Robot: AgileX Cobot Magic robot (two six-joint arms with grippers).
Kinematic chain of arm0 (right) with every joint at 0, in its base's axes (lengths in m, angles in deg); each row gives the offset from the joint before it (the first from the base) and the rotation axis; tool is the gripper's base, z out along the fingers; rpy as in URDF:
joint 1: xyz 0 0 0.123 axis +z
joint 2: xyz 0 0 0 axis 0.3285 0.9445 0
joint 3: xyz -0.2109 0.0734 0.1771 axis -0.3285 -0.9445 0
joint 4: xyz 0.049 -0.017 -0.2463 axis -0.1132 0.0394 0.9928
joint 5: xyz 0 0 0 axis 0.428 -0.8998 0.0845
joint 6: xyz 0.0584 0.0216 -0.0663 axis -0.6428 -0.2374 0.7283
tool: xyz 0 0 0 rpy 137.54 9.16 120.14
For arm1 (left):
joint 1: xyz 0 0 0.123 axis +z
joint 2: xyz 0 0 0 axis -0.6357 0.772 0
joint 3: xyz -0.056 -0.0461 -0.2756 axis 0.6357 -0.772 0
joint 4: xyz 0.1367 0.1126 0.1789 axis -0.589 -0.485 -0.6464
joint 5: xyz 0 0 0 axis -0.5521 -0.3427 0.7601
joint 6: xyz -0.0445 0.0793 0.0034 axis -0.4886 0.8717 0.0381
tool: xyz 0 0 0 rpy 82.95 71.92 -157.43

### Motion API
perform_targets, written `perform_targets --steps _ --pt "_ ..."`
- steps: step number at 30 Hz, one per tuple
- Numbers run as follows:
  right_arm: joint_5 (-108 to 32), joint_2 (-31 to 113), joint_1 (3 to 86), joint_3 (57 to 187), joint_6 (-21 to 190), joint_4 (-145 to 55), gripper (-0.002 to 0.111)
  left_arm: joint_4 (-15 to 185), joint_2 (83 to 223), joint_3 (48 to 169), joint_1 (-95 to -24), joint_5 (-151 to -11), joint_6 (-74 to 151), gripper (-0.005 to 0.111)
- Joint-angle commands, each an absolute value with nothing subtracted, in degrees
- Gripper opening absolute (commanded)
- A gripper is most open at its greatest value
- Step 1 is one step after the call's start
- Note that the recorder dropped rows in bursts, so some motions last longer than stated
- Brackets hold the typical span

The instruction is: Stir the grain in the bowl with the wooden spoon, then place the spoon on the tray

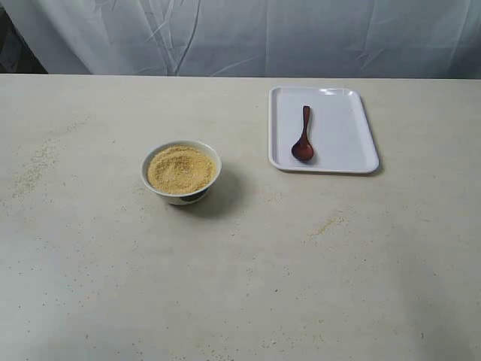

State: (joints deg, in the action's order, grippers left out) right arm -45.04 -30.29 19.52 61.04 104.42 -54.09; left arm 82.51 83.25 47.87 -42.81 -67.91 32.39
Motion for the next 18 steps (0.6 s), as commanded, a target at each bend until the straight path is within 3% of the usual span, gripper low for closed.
perform_targets --steps 1,18 --pt "-43.71 -30.63 19.24 57.48 104.50 -53.83 0.000 82.41 83.04 47.76 -43.04 -68.49 32.17 0.000" --pt "-48.81 -30.63 19.24 57.48 104.50 -54.46 0.000 82.41 83.04 47.76 -43.04 -68.49 32.17 0.000"
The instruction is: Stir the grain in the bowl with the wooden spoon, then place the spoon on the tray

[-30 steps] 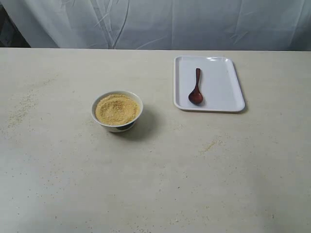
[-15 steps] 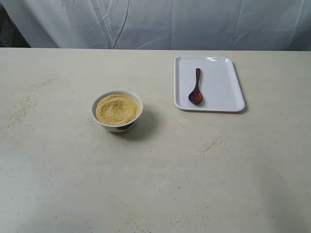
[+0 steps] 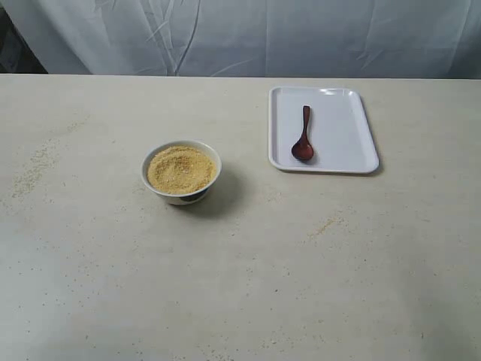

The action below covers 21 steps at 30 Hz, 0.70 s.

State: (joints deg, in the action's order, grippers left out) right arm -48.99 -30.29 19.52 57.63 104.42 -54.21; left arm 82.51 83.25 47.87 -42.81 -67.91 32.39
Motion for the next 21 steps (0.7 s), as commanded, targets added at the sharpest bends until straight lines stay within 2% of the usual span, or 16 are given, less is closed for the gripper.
perform_targets --steps 1,10,21 --pt "-48.81 -30.63 19.24 57.48 104.50 -54.46 0.000 82.41 83.04 47.76 -43.04 -68.49 32.17 0.000" --pt "-54.76 -30.63 19.24 57.48 104.50 -54.47 0.000 82.41 83.04 47.76 -43.04 -68.49 32.17 0.000" --pt "-55.00 -30.63 19.24 57.48 104.50 -54.37 0.000 82.41 83.04 47.76 -43.04 -68.49 32.17 0.000"
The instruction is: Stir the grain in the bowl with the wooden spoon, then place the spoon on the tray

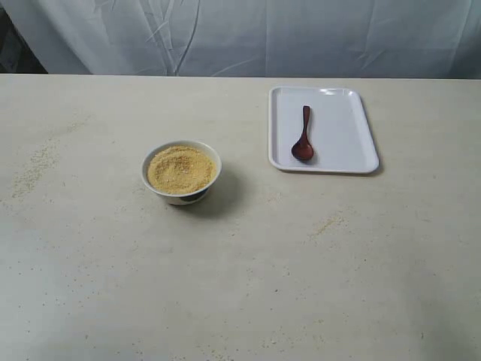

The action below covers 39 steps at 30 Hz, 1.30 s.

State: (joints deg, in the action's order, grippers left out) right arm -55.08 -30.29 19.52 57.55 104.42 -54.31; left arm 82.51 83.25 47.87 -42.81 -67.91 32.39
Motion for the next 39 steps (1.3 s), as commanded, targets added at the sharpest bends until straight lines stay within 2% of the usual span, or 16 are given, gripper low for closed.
perform_targets --steps 1,6,35,39 --pt "-54.91 -30.63 19.24 57.48 104.20 -54.37 0.000 82.41 83.04 47.76 -43.04 -68.49 32.17 0.000" --pt "-54.75 -30.63 19.24 57.48 92.95 -54.37 0.000 82.41 83.04 47.76 -43.04 -68.49 32.17 0.000" --pt "-55.16 -30.63 19.24 57.48 92.27 -53.86 0.000 82.41 83.04 47.76 -43.04 -68.49 32.17 0.000" --pt "-55.16 -30.63 19.24 57.48 86.44 -53.86 0.000 82.41 83.04 47.76 -43.04 -68.49 32.17 0.000"
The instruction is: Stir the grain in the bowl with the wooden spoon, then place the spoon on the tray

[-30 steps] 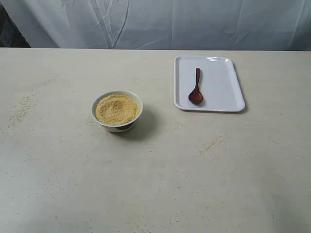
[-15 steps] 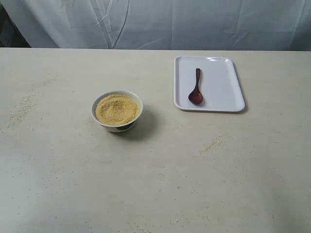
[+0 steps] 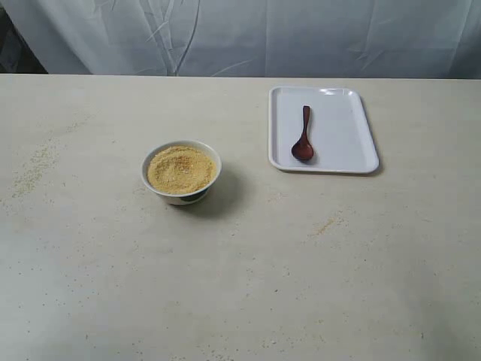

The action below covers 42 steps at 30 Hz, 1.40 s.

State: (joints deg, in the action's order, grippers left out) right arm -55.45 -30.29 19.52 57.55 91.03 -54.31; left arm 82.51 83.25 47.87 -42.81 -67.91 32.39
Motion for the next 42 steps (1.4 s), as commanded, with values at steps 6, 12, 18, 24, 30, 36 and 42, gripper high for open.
perform_targets --steps 6,12,18,24,30,36,42 --pt "-55.16 -30.63 19.24 57.48 83.65 -51.09 0.000 82.41 83.04 47.76 -43.04 -68.49 32.17 0.000" --pt "-55.16 -30.63 19.24 57.48 83.65 -47.46 0.000 82.41 83.04 47.76 -43.04 -68.49 32.17 0.000" --pt "-55.16 -30.63 19.24 57.48 83.65 -47.82 0.000 82.41 83.04 47.76 -43.04 -68.49 32.17 0.000" --pt "-55.16 -30.63 19.24 57.48 83.65 -47.82 0.000 82.41 83.04 47.76 -43.04 -68.49 32.17 0.000" --pt "-55.16 -30.63 19.24 57.48 83.65 -47.82 0.000 82.41 83.04 47.76 -43.04 -68.49 32.17 0.000" --pt "-55.16 -30.63 19.24 57.48 83.65 -47.82 0.000 82.41 83.04 47.76 -43.04 -68.49 32.17 0.000" --pt "-55.16 -30.63 19.24 57.48 83.65 -47.82 0.000 82.41 83.04 47.76 -43.04 -68.49 32.17 0.000"
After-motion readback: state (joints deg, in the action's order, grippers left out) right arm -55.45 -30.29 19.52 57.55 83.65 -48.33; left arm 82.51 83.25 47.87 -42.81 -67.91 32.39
